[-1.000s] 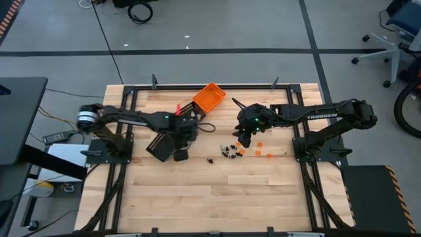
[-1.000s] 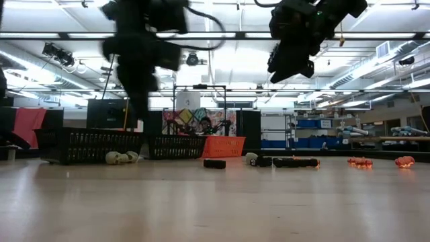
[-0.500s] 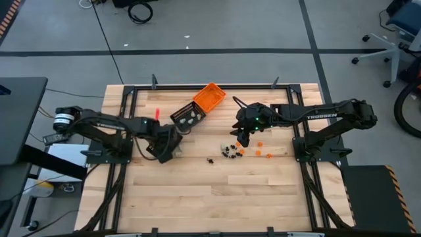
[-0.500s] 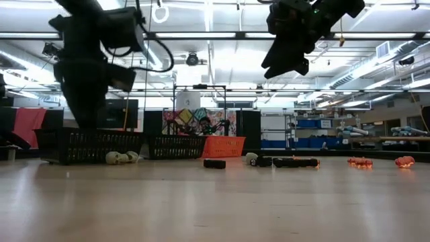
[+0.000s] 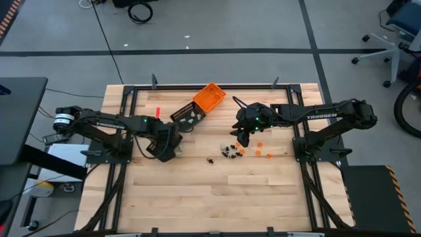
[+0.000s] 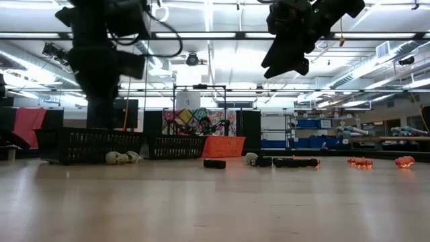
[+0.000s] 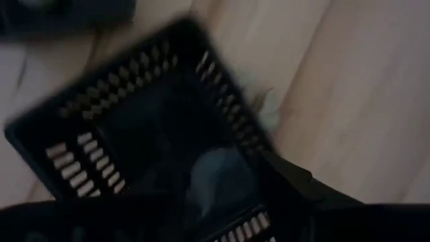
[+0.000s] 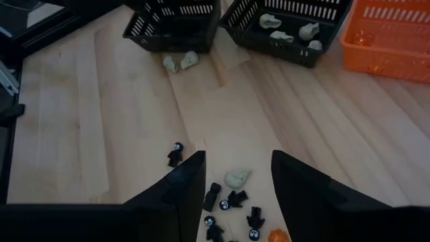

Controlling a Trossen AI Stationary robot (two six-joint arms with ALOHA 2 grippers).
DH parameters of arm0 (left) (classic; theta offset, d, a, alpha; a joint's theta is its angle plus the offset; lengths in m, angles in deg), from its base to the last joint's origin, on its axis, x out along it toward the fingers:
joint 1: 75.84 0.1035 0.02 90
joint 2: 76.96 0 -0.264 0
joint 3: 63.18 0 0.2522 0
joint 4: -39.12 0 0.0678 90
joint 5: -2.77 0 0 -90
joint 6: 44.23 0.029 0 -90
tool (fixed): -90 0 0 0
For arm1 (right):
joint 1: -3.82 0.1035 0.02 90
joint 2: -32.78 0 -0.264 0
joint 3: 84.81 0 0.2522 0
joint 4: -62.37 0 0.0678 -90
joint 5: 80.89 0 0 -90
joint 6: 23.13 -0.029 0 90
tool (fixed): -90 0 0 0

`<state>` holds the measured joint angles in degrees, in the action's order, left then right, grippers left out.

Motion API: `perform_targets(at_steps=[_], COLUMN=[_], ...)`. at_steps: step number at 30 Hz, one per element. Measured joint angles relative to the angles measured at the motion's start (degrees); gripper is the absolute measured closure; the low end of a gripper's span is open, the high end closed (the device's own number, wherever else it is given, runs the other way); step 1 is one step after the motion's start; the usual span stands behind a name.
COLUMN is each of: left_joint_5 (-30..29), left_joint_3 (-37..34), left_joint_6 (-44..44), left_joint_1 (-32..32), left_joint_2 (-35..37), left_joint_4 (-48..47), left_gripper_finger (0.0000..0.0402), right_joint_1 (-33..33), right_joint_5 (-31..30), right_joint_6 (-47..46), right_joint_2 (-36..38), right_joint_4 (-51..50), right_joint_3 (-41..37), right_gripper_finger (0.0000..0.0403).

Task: Sort Halloween decoration
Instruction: Put the black voodoo toy into the bottom black bin

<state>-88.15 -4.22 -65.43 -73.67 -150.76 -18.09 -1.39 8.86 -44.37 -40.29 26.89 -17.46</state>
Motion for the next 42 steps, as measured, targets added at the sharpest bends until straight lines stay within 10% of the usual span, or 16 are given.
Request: perform_targets(at_steps=[16, 42], left_joint_5=[1.97, 9.39], left_joint_3=[2.81, 15.51], left_joint_6=[4.02, 25.28], left_joint_1=[-3.31, -4.74], left_joint_2=[-12.2, -34.97], left_joint_4=[27.71, 37.33], left_gripper_finger=[0.0258, 0.0259], right_joint_1=[-0.17, -0.11], right_joint_5=[-5.79, -4.57], right_joint_6=[-3.74, -4.09], right_joint_2=[-0.01, -0.02], right_joint_4=[1.07, -3.27], right_joint_3=[0.0, 0.0], right_gripper_finger=[0.023, 0.023])
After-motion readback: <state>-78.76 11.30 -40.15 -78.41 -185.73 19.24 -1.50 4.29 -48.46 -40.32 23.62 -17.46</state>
